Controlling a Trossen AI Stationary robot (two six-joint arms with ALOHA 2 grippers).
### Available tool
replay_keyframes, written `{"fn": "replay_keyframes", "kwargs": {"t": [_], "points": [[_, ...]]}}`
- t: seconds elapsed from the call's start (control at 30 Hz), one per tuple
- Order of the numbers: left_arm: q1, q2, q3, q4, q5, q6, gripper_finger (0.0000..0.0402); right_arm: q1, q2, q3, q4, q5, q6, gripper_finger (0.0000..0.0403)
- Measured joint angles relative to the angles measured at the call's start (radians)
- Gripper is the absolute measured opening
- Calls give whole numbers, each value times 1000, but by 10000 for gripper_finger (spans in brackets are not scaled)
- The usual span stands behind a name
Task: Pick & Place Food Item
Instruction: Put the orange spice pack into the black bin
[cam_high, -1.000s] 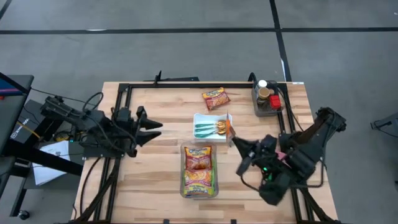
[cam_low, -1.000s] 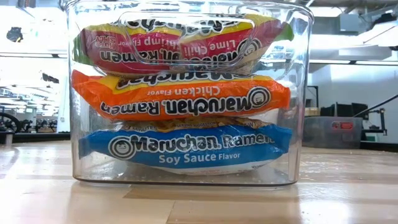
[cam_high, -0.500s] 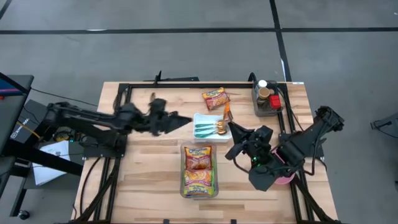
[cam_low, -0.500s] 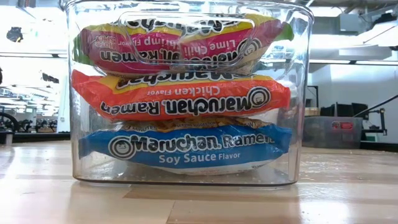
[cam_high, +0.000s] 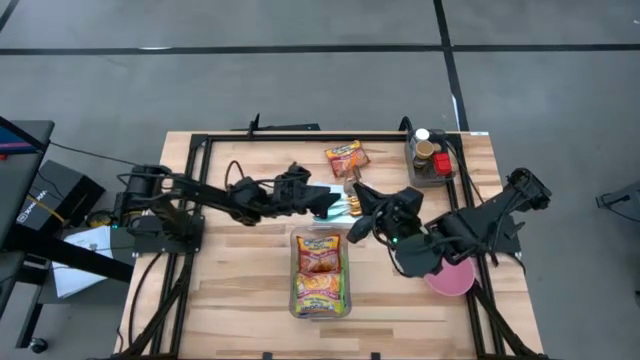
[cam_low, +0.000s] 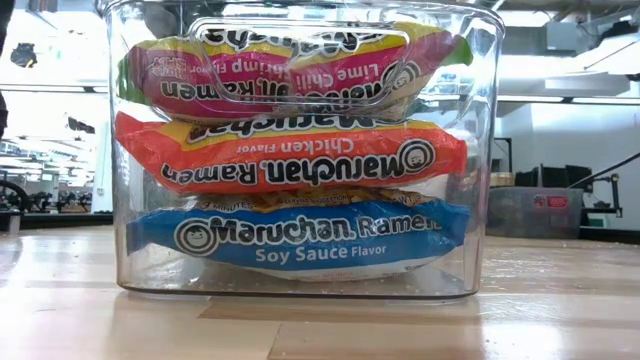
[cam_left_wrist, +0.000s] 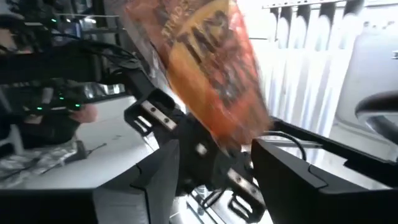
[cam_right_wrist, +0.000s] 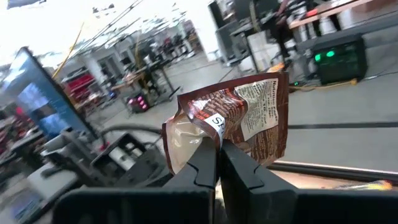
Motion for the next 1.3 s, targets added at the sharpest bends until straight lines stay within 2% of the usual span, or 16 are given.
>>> {"fn": "replay_keyframes", "kwargs": {"t": [0.2, 0.4, 0.57, 0.73, 1.0, 1.2, 1.3], "points": [[22, 42, 103, 12, 7, -3, 195, -29, 1, 0, 131, -101, -161, 0], [39, 10, 106, 16, 6, 41, 195, -34, 1, 0, 250, -146, -298, 0], [44, 1, 106, 16, -11, 84, 189, -47, 1, 0, 263, -149, -325, 0], [44, 1, 106, 11, -17, 88, 149, -60, 1, 0, 264, -175, -333, 0], [44, 0, 106, 15, -16, 127, 25, -66, 1, 0, 269, -183, -333, 3], [44, 0, 106, 33, 14, 237, 18, -60, 1, 0, 269, -183, -327, 44], [54, -11, 103, 34, 63, 289, 11, -48, 1, 0, 267, -183, -327, 66]]}}
